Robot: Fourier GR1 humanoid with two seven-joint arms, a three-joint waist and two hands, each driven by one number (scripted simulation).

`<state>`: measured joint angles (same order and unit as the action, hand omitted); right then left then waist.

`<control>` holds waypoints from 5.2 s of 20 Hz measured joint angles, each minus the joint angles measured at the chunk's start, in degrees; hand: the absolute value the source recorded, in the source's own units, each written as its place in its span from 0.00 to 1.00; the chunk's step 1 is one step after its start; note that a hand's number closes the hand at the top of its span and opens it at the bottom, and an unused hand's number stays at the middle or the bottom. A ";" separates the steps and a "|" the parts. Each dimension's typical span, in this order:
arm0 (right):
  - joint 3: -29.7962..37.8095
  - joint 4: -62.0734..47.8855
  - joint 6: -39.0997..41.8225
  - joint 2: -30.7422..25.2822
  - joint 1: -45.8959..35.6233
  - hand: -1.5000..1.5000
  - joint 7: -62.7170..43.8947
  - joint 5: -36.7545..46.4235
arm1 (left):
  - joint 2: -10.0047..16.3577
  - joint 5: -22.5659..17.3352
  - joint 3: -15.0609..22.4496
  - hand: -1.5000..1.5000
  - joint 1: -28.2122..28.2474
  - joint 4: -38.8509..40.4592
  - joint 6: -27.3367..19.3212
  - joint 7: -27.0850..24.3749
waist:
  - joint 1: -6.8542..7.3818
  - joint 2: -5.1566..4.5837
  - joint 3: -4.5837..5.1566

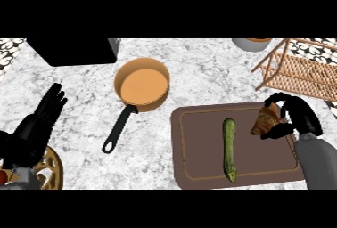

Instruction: Pick the croissant from the tray and place it in the tiered shelf

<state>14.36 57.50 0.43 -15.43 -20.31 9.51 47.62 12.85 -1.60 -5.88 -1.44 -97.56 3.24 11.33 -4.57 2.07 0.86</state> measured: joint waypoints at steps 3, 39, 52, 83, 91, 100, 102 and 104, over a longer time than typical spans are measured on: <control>2.00 8.16 -3.35 3.13 -0.77 1.00 -7.51 -1.07 | -0.12 0.03 -0.10 0.50 0.63 -0.17 -0.10 -0.13 | -0.06 0.06 -0.22; 18.79 33.96 0.13 -7.49 -20.24 1.00 -39.40 -16.22 | -1.61 0.53 1.34 0.50 -2.54 -0.13 2.45 -0.91 | 4.91 -3.16 -0.45; 8.20 6.77 -6.37 -26.27 -24.19 1.00 -21.24 4.86 | -1.81 0.66 1.57 0.50 -4.00 0.87 2.95 -0.46 | 6.25 -2.72 -0.88; 6.11 -33.82 -13.75 -34.49 -32.78 0.00 -5.56 6.55 | -3.00 1.86 1.92 0.50 -2.77 -0.83 3.01 0.03 | 6.10 -2.73 -0.87; -2.47 -37.72 -7.38 -40.43 -33.06 0.00 -11.18 17.47 | -2.87 1.77 1.41 0.50 -3.15 -0.26 3.19 -0.33 | 6.26 -2.69 -0.86; 5.47 -36.69 -9.97 -40.87 -39.63 0.00 -14.04 10.29 | -2.34 1.19 0.66 0.50 -2.43 -0.81 3.95 0.07 | 5.85 -2.35 -0.91; 7.66 -35.90 -10.16 -41.55 -41.42 0.00 -14.90 8.15 | -2.99 1.61 1.11 0.50 -2.21 -1.05 3.40 0.15 | 5.66 -2.27 -0.91; 9.62 -34.94 -9.58 -42.65 -43.56 0.00 -16.57 6.23 | -2.96 1.62 0.84 0.50 -1.84 -0.57 3.47 -0.52 | 5.43 -2.16 -0.87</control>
<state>23.98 22.56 -9.15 -58.08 -63.87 -7.06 53.85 9.89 0.02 -5.03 -3.28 -98.13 6.71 10.81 0.86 -0.09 0.00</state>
